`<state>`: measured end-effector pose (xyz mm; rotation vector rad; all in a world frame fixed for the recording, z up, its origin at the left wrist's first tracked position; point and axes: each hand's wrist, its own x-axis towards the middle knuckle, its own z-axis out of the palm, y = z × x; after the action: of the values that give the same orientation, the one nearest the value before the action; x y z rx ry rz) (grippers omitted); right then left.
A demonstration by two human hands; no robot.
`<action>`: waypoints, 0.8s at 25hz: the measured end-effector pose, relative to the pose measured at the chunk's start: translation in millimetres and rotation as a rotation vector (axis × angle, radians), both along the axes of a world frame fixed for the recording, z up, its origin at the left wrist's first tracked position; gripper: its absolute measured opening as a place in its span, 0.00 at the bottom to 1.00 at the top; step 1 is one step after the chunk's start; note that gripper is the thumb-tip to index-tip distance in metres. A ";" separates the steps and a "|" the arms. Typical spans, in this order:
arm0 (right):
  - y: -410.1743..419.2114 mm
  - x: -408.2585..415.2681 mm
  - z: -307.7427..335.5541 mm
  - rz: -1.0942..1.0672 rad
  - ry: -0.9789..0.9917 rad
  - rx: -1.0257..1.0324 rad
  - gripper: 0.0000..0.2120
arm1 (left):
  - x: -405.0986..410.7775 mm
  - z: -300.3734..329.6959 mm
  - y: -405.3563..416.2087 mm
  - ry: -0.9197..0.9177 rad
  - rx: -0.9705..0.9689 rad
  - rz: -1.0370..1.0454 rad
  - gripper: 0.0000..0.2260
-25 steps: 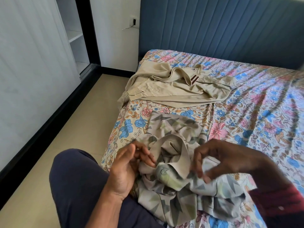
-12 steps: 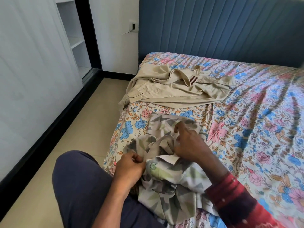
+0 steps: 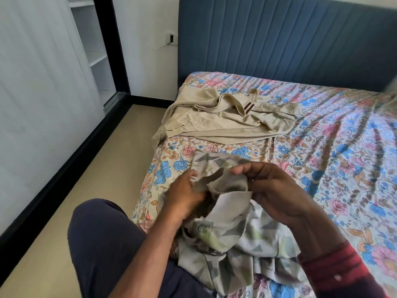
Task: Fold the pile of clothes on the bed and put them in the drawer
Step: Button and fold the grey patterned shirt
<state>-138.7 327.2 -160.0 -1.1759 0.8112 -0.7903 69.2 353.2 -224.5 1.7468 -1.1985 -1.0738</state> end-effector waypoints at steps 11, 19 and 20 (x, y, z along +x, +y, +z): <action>6.3 -2.0 -0.5 -0.243 0.440 -0.303 0.07 | 19.8 45.7 6.6 0.925 -0.005 0.173 0.10; 7.9 -10.3 8.5 -0.106 -0.373 0.147 0.26 | 28.4 59.5 26.9 1.074 0.178 0.017 0.17; 7.0 -12.1 9.0 -0.028 -0.409 0.172 0.31 | 31.0 55.7 27.6 1.097 0.206 0.026 0.18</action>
<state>-150.8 334.2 -151.0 -0.8140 0.5433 -0.9274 100.2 380.8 -168.8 0.9736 -0.3698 -1.8189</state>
